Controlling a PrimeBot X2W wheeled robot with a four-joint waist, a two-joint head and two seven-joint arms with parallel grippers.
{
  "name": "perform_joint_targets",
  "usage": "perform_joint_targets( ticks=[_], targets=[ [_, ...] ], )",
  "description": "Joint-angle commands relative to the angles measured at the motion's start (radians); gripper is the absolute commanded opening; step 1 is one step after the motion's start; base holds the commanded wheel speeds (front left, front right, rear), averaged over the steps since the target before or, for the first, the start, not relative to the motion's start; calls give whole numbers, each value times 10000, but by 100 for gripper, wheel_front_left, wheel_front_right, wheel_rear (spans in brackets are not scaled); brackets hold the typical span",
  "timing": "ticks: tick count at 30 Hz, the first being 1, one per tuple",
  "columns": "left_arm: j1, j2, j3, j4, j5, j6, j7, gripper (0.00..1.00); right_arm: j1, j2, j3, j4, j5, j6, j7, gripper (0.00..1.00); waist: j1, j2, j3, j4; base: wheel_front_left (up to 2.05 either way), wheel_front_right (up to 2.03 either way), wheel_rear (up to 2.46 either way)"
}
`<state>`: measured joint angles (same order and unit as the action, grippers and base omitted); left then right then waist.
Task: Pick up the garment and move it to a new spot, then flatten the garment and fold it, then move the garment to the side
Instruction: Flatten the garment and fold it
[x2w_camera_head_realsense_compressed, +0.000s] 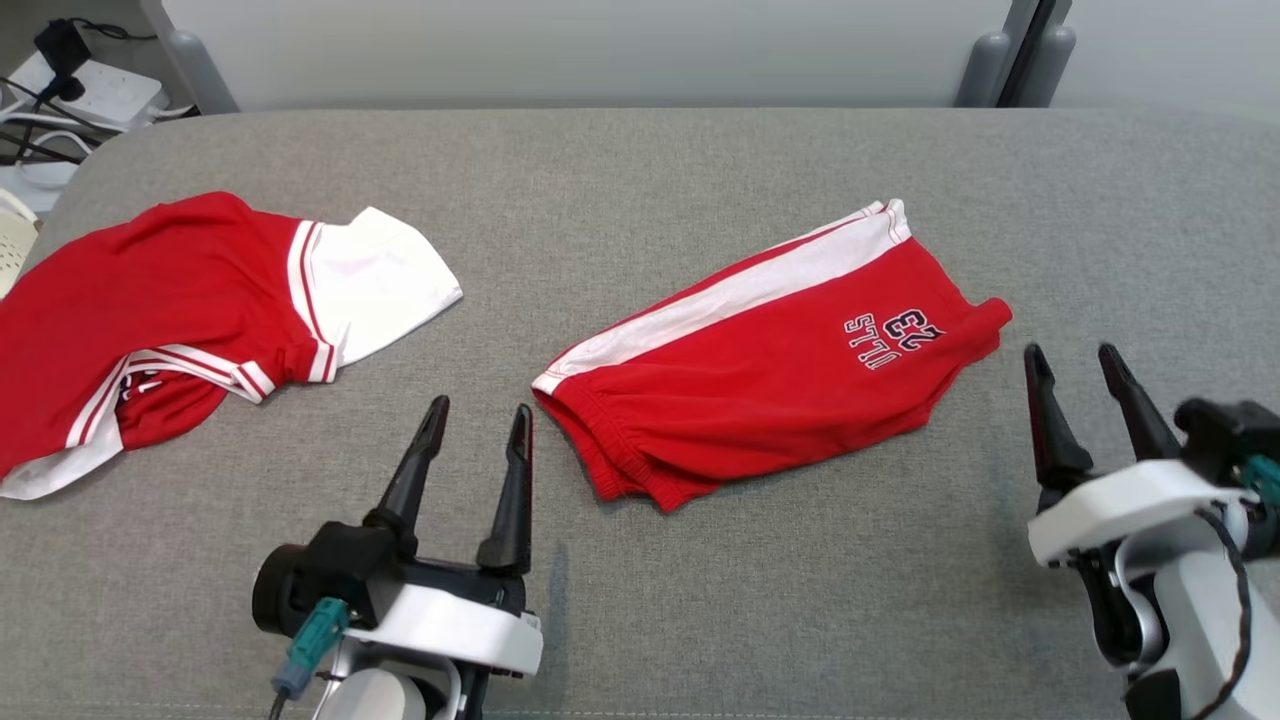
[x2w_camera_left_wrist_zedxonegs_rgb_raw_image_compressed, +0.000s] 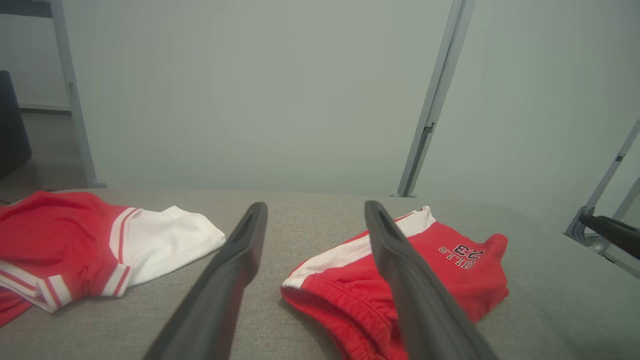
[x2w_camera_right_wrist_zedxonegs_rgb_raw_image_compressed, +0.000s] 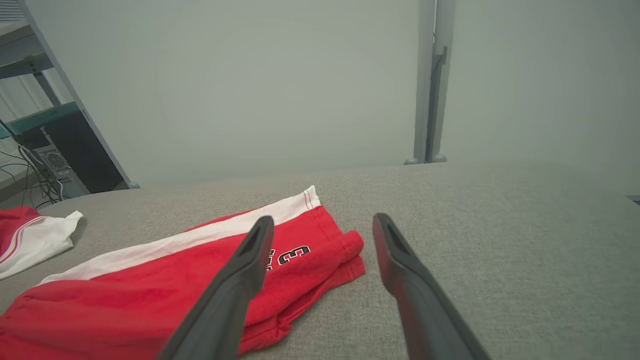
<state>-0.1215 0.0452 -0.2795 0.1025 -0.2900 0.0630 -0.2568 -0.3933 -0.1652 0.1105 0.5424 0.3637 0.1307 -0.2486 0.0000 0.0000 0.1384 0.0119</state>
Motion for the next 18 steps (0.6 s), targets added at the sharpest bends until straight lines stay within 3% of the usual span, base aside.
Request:
perform_joint_targets(
  ticks=[1,9,18],
  targets=[
    [-79,53,236,-346,123,122,-48,100,113,66,-36,-288,170,0,-131,100,0,0,-55,23,0,0,0],
    [-47,52,-108,-557,261,217,-49,100,95,325,-819,610,1532,0,-131,100,0,0,53,281,0,0,0],
    [-333,52,-493,-354,615,167,-49,100,-1886,28,-778,3261,2914,0,-19,100,0,0,530,843,0,0,0]
  ],
)
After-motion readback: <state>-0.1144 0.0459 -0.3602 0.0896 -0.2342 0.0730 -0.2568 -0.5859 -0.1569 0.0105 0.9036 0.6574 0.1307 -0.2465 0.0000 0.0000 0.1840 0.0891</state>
